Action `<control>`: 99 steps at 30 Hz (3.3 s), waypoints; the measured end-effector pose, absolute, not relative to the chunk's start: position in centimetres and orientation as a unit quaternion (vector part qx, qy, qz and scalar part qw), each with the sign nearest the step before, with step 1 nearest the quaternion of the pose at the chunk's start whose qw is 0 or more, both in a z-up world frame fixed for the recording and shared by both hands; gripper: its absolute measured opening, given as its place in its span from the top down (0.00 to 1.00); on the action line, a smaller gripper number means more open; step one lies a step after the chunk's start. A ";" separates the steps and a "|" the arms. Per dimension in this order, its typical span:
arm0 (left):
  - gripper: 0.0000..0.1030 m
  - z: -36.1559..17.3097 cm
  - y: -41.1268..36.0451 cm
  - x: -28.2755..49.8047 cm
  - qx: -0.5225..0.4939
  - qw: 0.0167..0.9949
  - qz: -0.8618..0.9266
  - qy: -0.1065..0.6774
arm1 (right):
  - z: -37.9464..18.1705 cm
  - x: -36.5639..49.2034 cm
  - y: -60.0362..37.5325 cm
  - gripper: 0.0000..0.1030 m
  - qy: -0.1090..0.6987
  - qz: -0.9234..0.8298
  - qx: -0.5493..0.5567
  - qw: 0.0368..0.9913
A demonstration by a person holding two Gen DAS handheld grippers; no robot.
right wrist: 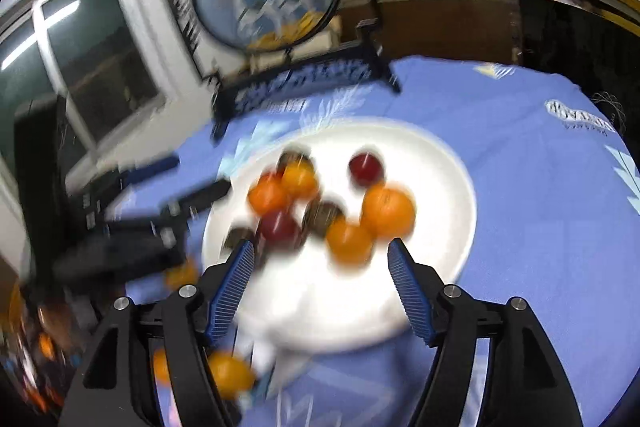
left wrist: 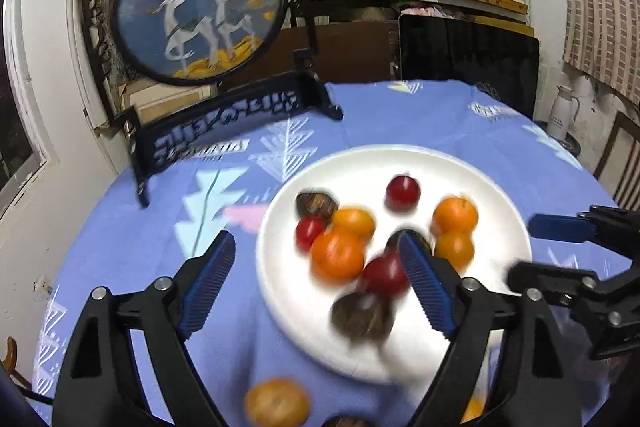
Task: Organize fruits
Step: 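Return to the cluster, grasp a dark brown fruit with each tool, then grasp an orange with the left tool while the right holds its dark brown fruit, then carry the orange and dark brown fruit onto the plate and open both tools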
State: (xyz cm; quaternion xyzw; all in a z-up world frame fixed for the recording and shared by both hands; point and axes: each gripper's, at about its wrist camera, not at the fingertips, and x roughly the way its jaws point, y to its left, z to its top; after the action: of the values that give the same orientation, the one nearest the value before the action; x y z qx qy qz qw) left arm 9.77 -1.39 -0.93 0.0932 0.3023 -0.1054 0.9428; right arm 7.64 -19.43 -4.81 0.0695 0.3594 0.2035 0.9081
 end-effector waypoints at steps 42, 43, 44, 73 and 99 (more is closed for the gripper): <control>0.19 -7.7 -0.9 -1.2 0.120 0.881 -0.180 0.420 | -9.6 -2.8 -14.3 0.60 0.427 0.247 -0.036 0.869; 0.19 -7.7 -1.0 -1.1 0.120 0.881 -0.180 0.421 | -9.7 -2.7 -14.3 0.60 0.428 0.247 -0.034 0.869; 0.19 -7.7 -1.0 -1.1 0.121 0.881 -0.179 0.422 | -9.7 -2.7 -14.4 0.60 0.428 0.245 -0.033 0.869; 0.66 0.5 -1.7 0.8 0.120 0.914 -0.158 0.353 | -3.2 -2.4 -16.5 0.60 0.350 0.221 -0.021 0.910; 0.66 1.4 -7.3 11.7 0.148 0.925 -0.110 0.332 | 0.0 8.4 -20.3 0.60 0.298 0.196 0.033 0.933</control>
State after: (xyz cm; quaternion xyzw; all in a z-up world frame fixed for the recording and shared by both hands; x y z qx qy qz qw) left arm 11.67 -7.28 1.38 0.1476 0.3317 -0.1095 0.9253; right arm 8.41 -20.33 -0.01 0.0331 0.2984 0.1964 0.9334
